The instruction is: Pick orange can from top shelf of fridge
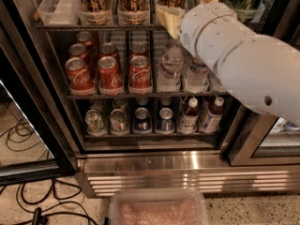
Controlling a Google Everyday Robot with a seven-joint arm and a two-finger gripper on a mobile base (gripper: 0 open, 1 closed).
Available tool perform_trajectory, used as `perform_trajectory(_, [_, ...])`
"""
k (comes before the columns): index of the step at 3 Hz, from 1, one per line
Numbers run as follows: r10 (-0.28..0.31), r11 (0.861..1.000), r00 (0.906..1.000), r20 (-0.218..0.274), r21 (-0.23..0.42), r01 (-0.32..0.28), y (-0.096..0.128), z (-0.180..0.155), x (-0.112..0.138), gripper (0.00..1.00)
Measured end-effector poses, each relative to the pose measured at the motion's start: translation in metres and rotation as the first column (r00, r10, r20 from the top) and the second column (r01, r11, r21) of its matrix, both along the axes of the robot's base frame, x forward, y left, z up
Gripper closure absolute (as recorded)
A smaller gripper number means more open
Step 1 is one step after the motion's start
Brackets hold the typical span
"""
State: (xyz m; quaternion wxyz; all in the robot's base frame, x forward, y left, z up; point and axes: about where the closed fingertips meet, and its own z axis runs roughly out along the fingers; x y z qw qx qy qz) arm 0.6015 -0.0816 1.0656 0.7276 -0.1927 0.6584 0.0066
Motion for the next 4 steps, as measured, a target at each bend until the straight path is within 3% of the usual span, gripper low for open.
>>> perform_trajectory(4, [0.054, 0.999, 0.9981, -0.029, -0.002, -0.054, 0.013, 0.005, 0.030, 0.41])
